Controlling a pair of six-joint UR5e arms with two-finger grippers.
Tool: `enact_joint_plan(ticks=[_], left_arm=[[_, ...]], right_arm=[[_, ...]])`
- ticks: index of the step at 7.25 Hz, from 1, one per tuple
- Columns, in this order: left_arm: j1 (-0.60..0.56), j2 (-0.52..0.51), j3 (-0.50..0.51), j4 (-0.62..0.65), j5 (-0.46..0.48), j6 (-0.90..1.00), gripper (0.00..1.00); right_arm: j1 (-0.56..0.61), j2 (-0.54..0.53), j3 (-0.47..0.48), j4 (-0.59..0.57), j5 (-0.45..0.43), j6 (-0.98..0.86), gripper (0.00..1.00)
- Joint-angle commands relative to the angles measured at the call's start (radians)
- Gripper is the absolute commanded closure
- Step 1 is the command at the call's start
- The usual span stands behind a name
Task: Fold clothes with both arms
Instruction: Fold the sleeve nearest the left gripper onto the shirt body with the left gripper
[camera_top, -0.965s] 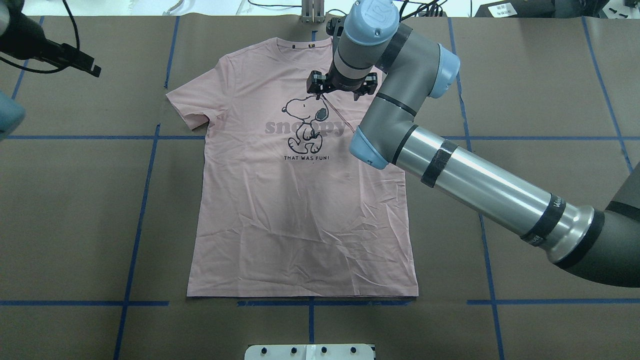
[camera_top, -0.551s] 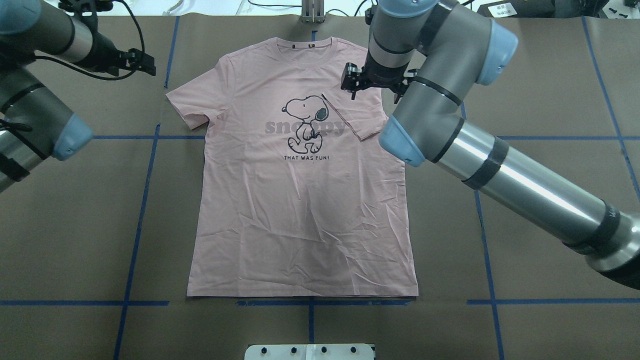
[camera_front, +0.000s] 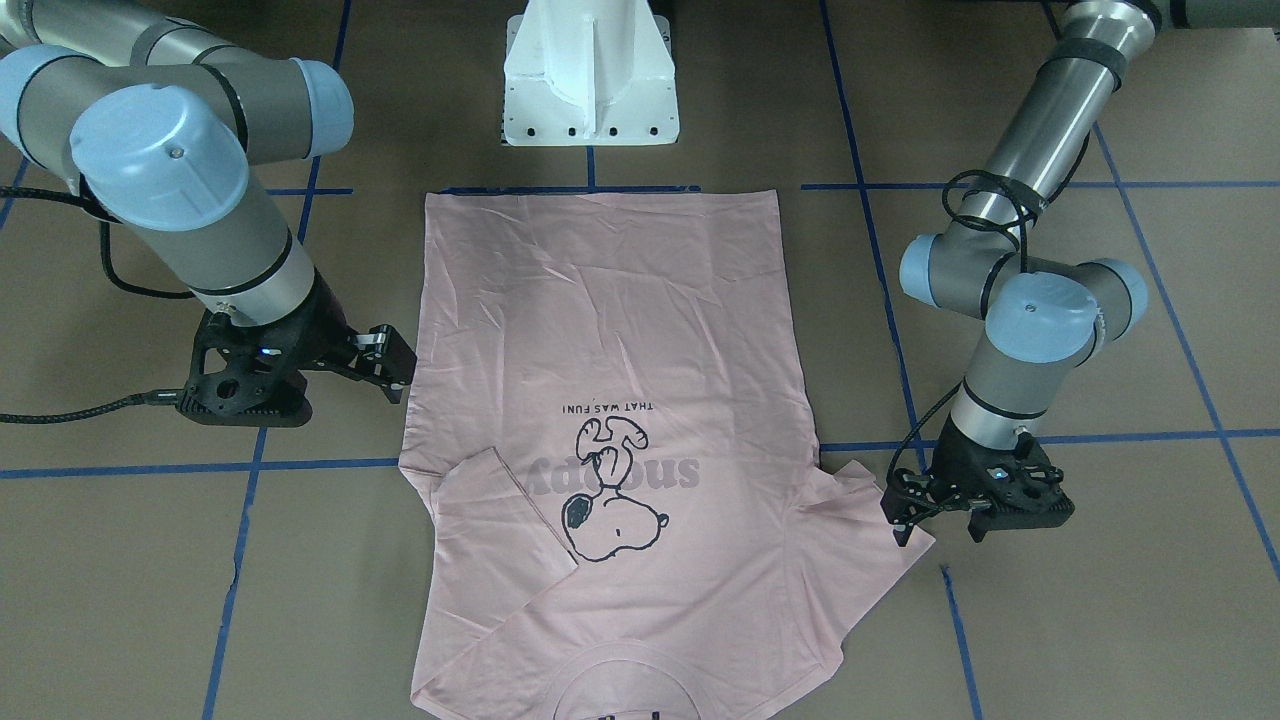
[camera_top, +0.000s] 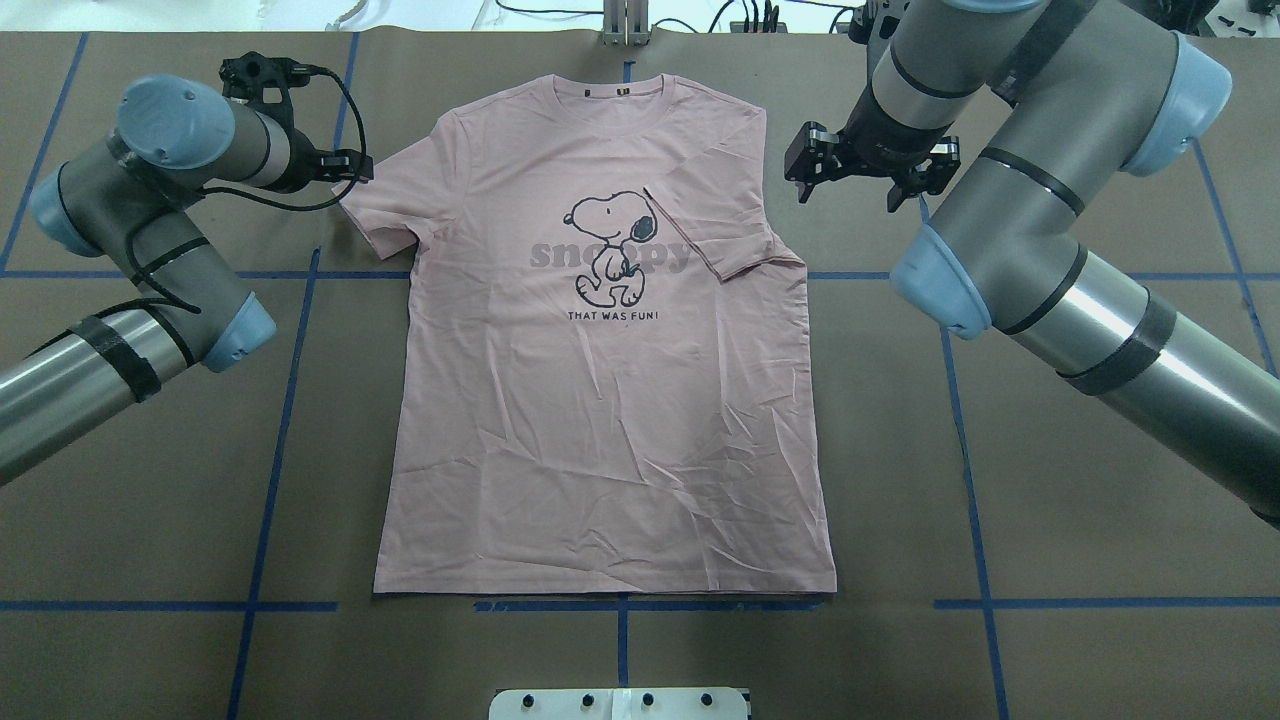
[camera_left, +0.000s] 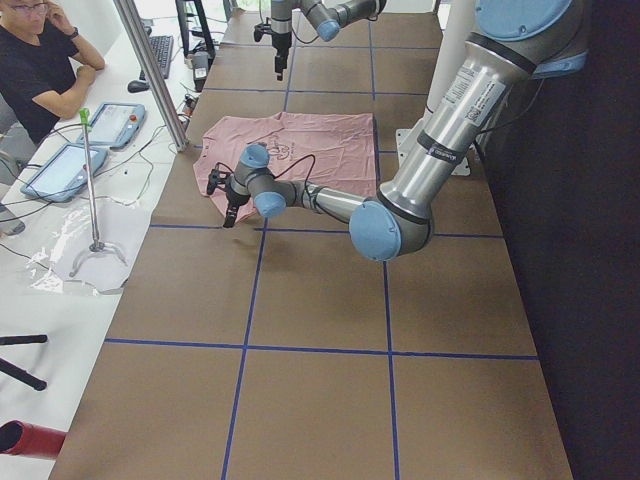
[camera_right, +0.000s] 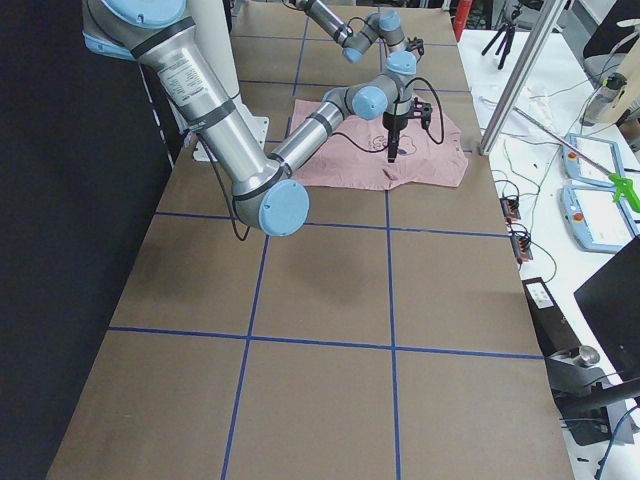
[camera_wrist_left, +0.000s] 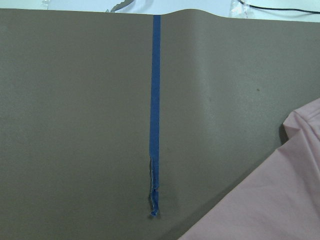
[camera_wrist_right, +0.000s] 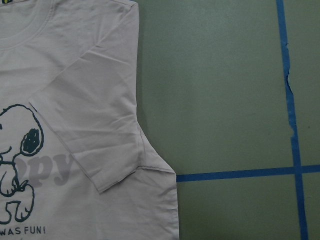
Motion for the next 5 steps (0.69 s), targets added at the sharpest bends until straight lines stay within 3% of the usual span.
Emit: enact_joint_plan(ticks=[1,3,4,5], left_arm=[[0.020,-0.002,0.015,-0.013,0.011,0.001,0.15],[0.026,-0.001,0.018,-0.013,0.013,0.001,0.24],[0.026,-0.002,0.018,-0.011,0.013,0.001,0.36],[0.026,-0.002,0.018,-0.011,0.013,0.004,0.57]], right_arm=[[0.005,-0.013,0.006,0.002,0.000,-0.018,0.00],[0.002,-0.014,0.004,0.006,-0.002,-0.018,0.00],[0.000,-0.013,-0.002,0.007,-0.003,-0.018,0.00],[0.000,-0.013,-0.002,0.007,-0.003,-0.018,0.00]])
